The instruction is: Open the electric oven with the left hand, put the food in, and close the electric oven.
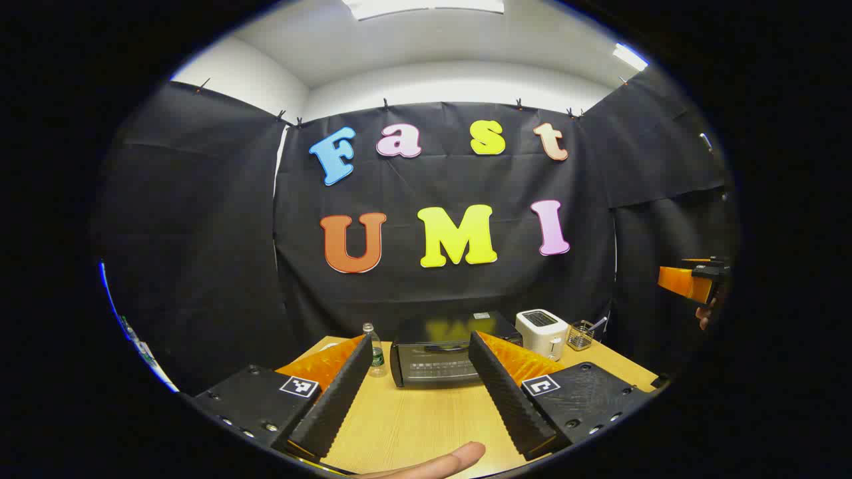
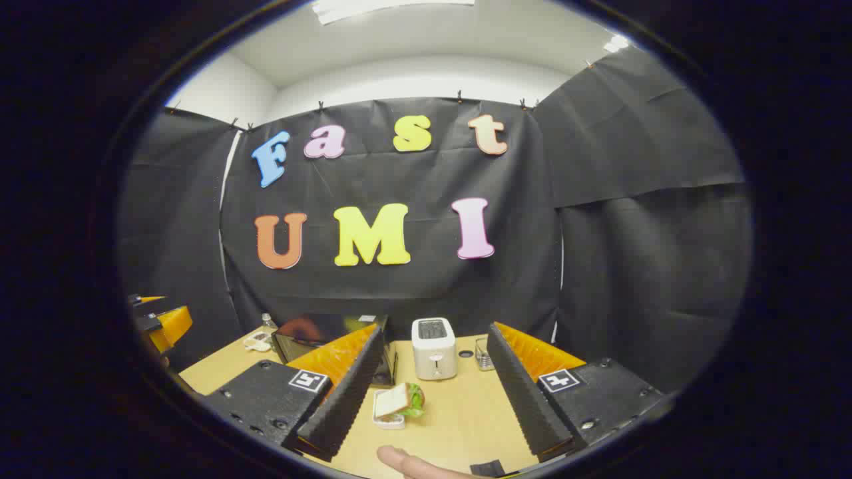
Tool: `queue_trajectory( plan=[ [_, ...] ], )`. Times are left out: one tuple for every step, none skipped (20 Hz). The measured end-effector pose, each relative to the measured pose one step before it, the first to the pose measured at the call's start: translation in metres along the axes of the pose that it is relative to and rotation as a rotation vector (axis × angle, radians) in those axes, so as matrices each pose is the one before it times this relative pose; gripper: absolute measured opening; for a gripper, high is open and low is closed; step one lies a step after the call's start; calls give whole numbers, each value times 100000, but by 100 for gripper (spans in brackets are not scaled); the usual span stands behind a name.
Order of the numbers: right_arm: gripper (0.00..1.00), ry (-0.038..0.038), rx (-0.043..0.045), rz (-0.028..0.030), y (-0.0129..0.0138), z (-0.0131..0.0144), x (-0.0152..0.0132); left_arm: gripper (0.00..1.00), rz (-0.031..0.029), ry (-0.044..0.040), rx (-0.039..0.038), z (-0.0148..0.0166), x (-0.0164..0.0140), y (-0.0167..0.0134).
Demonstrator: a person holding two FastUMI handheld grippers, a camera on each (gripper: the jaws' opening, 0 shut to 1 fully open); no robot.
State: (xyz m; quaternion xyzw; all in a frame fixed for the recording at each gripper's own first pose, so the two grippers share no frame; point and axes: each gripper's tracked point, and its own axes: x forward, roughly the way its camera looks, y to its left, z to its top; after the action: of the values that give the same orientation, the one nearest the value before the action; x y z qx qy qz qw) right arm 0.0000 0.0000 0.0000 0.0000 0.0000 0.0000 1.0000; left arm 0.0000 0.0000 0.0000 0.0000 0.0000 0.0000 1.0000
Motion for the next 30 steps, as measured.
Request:
queue_trajectory(
  plan=[
    [93, -384, -118, 79, -63, 310, -153, 95, -766, -921, -313, 284, 5, -230],
    [93, -399, -145, -200, -193, 264, -151, 95, 69, -434, 182, 228, 52, 14],
    [93, -434, 238, -535, -287, 152, -64, 95, 673, -23, 129, 39, -10, 234],
    [93, -450, 595, -183, -184, 287, -94, 95, 600, 166, -318, 142, 106, 155],
    [93, -410, 541, 449, -13, 111, -129, 95, 188, -128, -749, 168, 39, -21],
    [93, -425, 426, 270, -107, 299, -164, 95, -61, -244, -936, 258, 18, -117],
    [100, -359, 277, -113, -197, 219, -80, 95, -107, -833, -673, 289, 45, 21],
    [100, -186, 87, -277, -259, 178, -87, 95, -328, -857, -380, 346, 77, 23],
    [100, -48, 141, 393, 17, 45, -84, 95, -477, -363, -337, 148, 179, -54],
    [100, -260, 235, 777, 115, 221, -129, 95, -409, 18, -540, 22, 166, -106],
    [93, -717, 441, 397, -69, 219, -64, 95, -346, 169, -417, -133, 316, 29],
    [93, -629, 154, 80, -131, 186, -62, 95, -80, 615, -146, -165, 299, -56],
    [100, -762, -128, -111, -179, 65, -69, 95, -184, 700, 179, -115, 203, -38],
    [92, -1067, 62, -23, -215, 239, -21, 95, -198, 434, 304, -140, 345, -120],
    [93, -1093, 459, -15, -83, 136, 98, 95, -361, 325, 361, -225, 522, -205],
    [100, -801, 306, -125, -95, 253, 195, 95, -649, 200, 192, -162, 548, -199],
    [100, -359, -23, -372, -105, -101, 189, 95, -621, 254, 255, -202, 661, -314],
    [100, -429, 147, -180, -172, 65, 221, 95, -749, 534, 253, -319, 614, -288],
    [100, -358, 100, 405, 113, 176, 216, 95, -179, 487, 235, -371, 617, -244],
    [100, -190, 150, 236, 7, 175, 277, 100, -226, -247, -126, -67, 575, -220],
    [100, -388, 240, 438, 47, 149, 294, 95, -723, -337, -52, 41, 686, -291],
    [100, 33, -83, 254, 39, 151, 300, 95, -352, 126, 101, -89, 724, -258],
    [100, 152, -227, 378, -92, 2, 336, 95, 50, 785, -78, -295, 901, -82],
    [100, -66, -9, 602, 51, 167, 376, 95, 156, 1661, -507, -324, 1106, -106],
    [100, 78, -478, 288, 43, 8, 482, 95, 182, 2372, -541, -526, 1221, -136],
    [100, 22, -711, 355, -84, 32, 400, 95, 408, 2536, -370, -536, 1289, -137],
    [100, -215, -811, 490, 42, 158, 374, 95, -117, 2084, -198, -462, 1345, -98],
    [100, -394, -601, -204, -210, 133, 420, 95, -803, 2014, 28, -427, 1468, -351],
    [100, -138, -574, -262, -236, 76, 451, 95, -1352, 2452, 227, -669, 1573, -629],
    [100, -386, -138, 229, -43, 160, 365, 95, -873, 2081, 274, -579, 1478, -299]
  ],
)
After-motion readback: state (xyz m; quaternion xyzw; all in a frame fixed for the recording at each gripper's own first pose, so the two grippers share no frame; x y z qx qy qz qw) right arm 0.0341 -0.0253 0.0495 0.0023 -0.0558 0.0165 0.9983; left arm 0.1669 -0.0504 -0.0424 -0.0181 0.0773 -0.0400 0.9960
